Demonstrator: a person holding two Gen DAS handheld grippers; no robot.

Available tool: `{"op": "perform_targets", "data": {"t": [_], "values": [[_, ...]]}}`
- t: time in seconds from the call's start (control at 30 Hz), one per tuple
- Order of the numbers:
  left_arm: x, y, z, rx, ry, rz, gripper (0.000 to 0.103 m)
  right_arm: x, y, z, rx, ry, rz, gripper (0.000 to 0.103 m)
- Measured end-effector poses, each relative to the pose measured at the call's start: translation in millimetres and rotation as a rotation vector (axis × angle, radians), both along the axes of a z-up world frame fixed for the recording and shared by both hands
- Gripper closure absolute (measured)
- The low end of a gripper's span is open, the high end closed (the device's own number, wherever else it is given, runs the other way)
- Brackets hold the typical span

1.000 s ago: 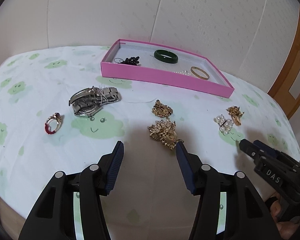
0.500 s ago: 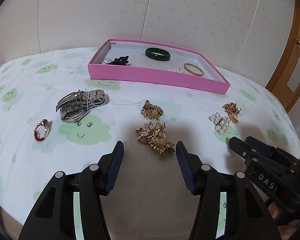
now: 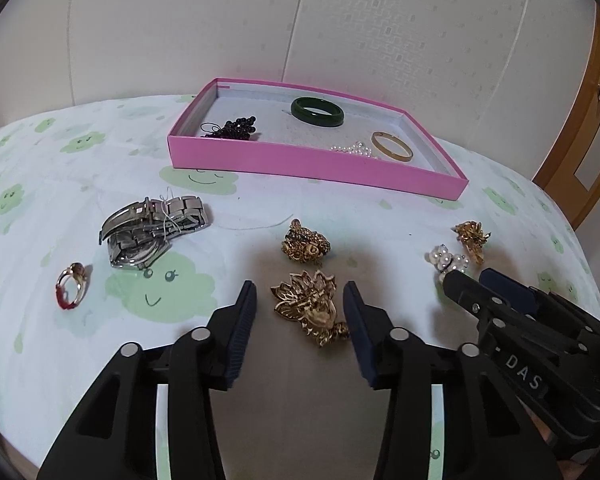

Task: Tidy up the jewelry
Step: 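Grasp the gold brooch with the left tool while the right tool grasps the pearl brooch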

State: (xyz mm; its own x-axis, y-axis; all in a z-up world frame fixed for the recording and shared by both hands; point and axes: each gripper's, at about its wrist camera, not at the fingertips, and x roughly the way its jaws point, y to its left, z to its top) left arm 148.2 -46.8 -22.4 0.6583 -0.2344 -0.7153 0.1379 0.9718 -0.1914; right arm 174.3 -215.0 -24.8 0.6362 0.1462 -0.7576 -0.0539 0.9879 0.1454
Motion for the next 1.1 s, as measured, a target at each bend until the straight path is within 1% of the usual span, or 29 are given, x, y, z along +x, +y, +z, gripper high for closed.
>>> {"op": "perform_targets", "data": {"t": [0.1, 0.17, 0.23, 0.27, 0.3, 0.33, 0.4, 0.43, 0.5, 0.73, 0.93, 1.1], "values": [[1.8, -1.0, -0.3, 0.007, -0.002, -0.006, 0.059, 6.3, 1.8, -2.6, -0.010, 0.011, 0.003, 0.060], [2.2, -2.6, -0.9, 0.019, -0.005, -0.012, 0.059, 10.7, 4.7, -5.0, -0.021, 0.022, 0.007, 0.063], [2.2, -2.8, -1.3, 0.022, -0.008, -0.017, 0.059, 11.8, 6.6, -5.2, -0.038, 0.018, 0.001, 0.072], [2.1, -2.2, -1.5, 0.023, -0.009, -0.017, 0.062, 12.1, 6.9, -5.3, -0.037, 0.017, 0.004, 0.074], [2.4, -1.9, -1.7, 0.024, -0.009, -0.019, 0.069, 11.9, 7.8, -5.5, -0.045, 0.016, 0.005, 0.080], [2.4, -1.4, -1.9, 0.018, -0.009, -0.024, 0.070, 11.1, 8.8, -5.8, -0.064, 0.012, 0.005, 0.085], [1.4, -1.3, -2.2, 0.015, -0.011, -0.029, 0.071, 9.9, 8.0, -5.9, -0.056, 0.012, 0.006, 0.088], [1.2, -1.0, -2.4, 0.013, -0.011, -0.030, 0.071, 9.1, 7.3, -5.9, -0.053, 0.012, 0.005, 0.092], [-0.3, -0.6, -2.2, 0.009, -0.013, -0.035, 0.072, 6.9, 5.2, -6.2, -0.042, 0.010, 0.004, 0.094], [-8.0, -4.3, -1.8, 0.019, -0.019, -0.059, 0.072, -1.1, 2.7, -5.6, -0.028, 0.007, 0.005, 0.095], [-13.6, -7.9, 4.8, 0.025, -0.043, -0.077, 0.072, -7.1, -1.1, -0.7, -0.016, -0.006, -0.001, 0.095], [-14.8, -6.5, 8.9, 0.023, -0.053, -0.071, 0.072, -10.7, -0.7, 5.3, -0.011, -0.021, 0.003, 0.095]]}}
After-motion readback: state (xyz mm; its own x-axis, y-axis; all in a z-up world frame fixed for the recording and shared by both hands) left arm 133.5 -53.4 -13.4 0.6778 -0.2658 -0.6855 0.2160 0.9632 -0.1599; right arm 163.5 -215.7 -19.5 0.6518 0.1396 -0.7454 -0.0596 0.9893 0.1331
